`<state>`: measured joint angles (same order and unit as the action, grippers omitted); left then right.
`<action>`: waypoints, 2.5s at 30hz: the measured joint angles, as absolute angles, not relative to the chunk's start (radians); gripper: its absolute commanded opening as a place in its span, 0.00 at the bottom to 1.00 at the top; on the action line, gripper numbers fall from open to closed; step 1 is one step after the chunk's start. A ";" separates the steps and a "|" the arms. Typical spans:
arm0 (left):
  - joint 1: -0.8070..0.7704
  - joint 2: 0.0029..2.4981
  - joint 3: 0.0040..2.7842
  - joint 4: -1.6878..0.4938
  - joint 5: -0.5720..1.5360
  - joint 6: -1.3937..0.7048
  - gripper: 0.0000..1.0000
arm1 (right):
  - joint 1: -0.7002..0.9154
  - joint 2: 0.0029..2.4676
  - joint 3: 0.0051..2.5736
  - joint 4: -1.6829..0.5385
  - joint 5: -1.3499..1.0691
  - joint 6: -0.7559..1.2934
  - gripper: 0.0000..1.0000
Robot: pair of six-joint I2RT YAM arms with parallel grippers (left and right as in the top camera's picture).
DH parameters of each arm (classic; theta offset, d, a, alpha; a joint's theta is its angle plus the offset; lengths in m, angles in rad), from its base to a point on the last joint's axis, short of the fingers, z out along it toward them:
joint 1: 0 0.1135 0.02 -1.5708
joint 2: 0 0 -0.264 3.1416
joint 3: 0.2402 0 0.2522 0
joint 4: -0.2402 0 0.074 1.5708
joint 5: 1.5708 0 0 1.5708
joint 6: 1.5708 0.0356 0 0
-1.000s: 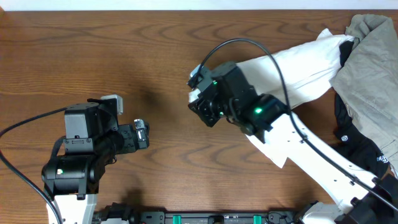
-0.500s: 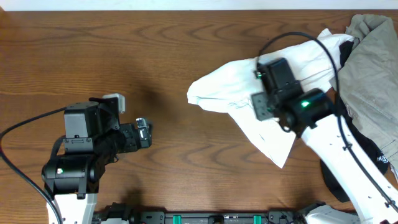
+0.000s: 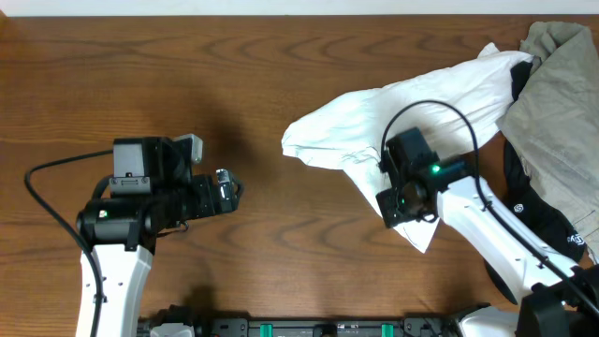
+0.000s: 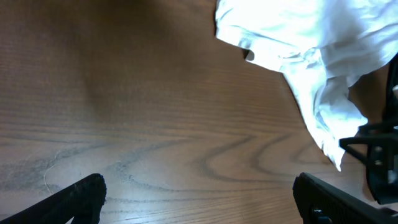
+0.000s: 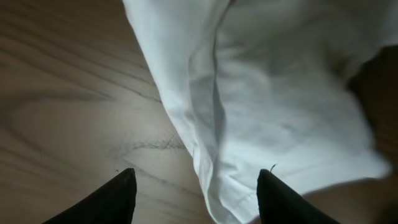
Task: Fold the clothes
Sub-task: 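Pull the white shirt leftward out of the pile with the right gripper, then reach the left gripper to the shirt's left end and grasp it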
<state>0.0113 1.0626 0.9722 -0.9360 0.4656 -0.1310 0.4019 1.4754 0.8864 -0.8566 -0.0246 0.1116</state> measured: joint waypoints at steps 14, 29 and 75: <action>0.011 1.072 0.972 -0.936 0.468 -0.131 0.98 | 0.425 1.476 0.722 -0.690 -0.120 0.127 0.01; 0.011 1.072 0.972 -0.936 0.469 -0.131 0.98 | 0.894 1.477 0.785 -0.286 -0.319 0.157 0.01; -0.722 1.491 0.939 -0.661 0.238 -0.210 0.87 | 0.483 1.340 0.869 -0.693 0.124 0.349 0.54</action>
